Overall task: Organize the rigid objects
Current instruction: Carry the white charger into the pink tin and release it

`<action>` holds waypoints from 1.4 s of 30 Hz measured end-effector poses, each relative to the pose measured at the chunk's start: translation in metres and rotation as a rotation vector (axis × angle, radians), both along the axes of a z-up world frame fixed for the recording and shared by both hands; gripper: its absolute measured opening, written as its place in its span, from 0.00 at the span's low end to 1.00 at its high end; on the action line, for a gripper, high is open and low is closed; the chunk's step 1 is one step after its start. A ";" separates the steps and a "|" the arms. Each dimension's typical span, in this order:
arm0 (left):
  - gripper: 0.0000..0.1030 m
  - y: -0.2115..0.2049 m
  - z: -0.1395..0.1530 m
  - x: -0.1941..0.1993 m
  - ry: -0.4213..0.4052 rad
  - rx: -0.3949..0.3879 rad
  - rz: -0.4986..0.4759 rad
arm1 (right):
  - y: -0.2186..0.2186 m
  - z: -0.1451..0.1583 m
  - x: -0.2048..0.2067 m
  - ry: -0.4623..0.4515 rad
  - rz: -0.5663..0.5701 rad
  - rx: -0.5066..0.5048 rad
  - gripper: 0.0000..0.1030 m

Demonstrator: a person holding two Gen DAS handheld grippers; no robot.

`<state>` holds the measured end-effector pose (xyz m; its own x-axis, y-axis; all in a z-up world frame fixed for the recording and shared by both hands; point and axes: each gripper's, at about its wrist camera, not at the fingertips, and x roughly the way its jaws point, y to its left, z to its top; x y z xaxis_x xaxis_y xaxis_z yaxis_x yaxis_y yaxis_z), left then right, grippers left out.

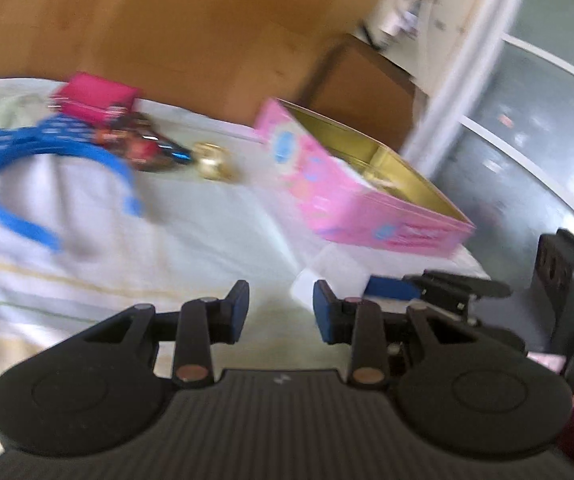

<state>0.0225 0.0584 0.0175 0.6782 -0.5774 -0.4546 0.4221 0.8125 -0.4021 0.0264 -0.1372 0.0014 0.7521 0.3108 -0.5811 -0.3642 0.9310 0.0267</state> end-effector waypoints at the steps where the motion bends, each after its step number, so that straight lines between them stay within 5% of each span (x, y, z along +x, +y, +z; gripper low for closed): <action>1: 0.37 -0.008 0.001 -0.001 0.001 0.000 -0.030 | -0.003 -0.001 -0.007 0.013 -0.008 0.026 0.58; 7: 0.37 -0.035 0.001 -0.007 0.024 0.026 -0.098 | -0.018 0.005 -0.040 -0.040 0.048 0.102 0.73; 18: 0.39 -0.048 0.000 0.003 0.066 0.057 -0.131 | -0.028 0.007 -0.016 -0.087 0.178 -0.037 0.75; 22: 0.42 -0.052 -0.008 0.015 0.087 0.068 -0.128 | -0.018 -0.004 0.005 -0.016 0.254 -0.051 0.67; 28: 0.42 -0.055 0.010 0.013 0.036 0.082 -0.133 | -0.018 0.001 -0.001 -0.076 0.205 -0.016 0.66; 35: 0.42 -0.094 0.058 0.034 -0.146 0.111 -0.195 | -0.049 0.042 0.005 -0.263 0.082 -0.011 0.66; 42: 0.42 -0.137 0.062 0.088 -0.166 0.150 -0.199 | -0.083 0.049 0.060 -0.205 -0.026 0.035 0.66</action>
